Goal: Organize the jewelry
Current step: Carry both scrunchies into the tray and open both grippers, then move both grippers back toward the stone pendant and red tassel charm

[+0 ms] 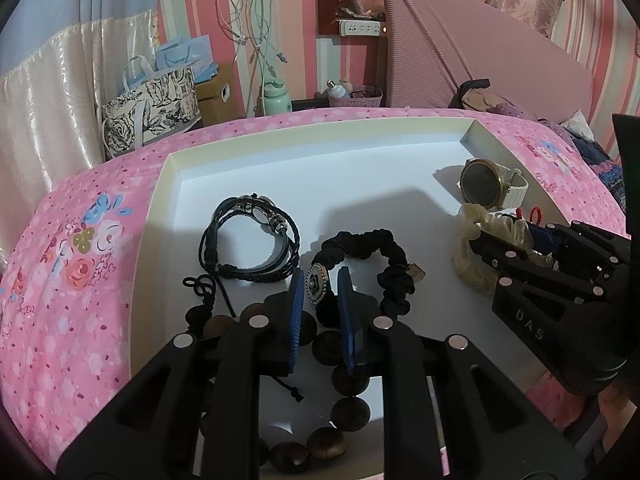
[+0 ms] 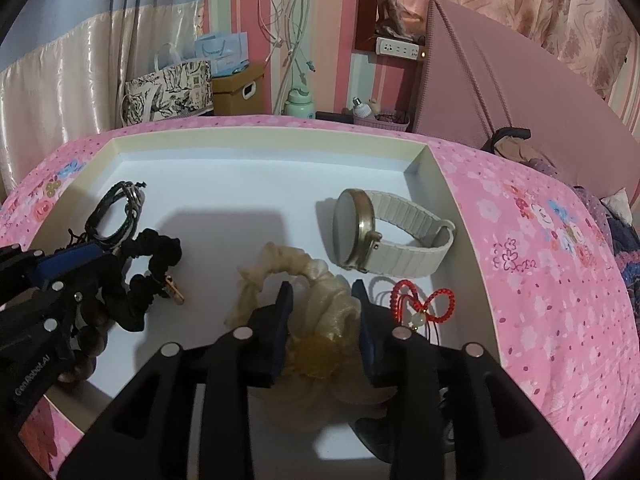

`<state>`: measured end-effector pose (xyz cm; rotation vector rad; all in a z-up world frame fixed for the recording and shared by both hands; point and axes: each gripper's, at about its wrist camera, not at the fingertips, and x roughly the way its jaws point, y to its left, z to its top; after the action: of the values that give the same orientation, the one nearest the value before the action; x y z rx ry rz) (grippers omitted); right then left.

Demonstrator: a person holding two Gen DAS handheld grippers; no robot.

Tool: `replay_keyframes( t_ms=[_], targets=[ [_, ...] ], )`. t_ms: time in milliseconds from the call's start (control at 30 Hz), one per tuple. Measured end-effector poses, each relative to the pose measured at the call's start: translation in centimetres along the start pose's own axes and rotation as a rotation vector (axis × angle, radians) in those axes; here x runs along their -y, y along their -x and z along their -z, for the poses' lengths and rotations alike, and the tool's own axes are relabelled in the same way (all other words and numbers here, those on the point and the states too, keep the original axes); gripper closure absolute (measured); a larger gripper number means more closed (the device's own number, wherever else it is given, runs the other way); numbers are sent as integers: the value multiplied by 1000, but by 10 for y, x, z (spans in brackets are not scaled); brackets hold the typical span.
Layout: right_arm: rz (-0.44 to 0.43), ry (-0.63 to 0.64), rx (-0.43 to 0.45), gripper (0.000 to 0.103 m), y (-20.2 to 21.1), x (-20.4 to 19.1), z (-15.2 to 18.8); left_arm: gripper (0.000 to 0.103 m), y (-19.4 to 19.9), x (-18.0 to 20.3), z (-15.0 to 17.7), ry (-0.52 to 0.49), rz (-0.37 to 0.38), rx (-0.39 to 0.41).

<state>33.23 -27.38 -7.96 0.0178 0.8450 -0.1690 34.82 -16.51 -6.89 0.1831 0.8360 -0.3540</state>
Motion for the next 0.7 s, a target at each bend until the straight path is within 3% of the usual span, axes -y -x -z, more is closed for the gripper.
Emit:
replay_keyframes(
  t_ms=[100, 200, 300, 367, 433, 533, 700],
  targets=[
    [-8, -11, 8, 66, 4, 3, 0, 77, 7, 0, -2, -2, -12, 24],
    [-23, -25, 23, 53, 10, 7, -1, 72, 21, -1, -6, 1, -2, 45],
    [-47, -26, 19, 52, 16, 7, -3, 61, 40, -7, -9, 27, 18, 49],
    [-45, -19, 27, 42, 23, 6, -5, 52, 56, -11, -9, 28, 10, 69],
    [-26, -17, 56, 23, 34, 5, -5, 30, 72, -15, -7, 25, -17, 104],
    [11, -8, 92, 17, 53, 3, -4, 16, 98, -24, -1, 35, -45, 151],
    [36, -6, 106, 12, 81, 1, 2, 4, 129, -37, 14, 71, -54, 169]
  ],
)
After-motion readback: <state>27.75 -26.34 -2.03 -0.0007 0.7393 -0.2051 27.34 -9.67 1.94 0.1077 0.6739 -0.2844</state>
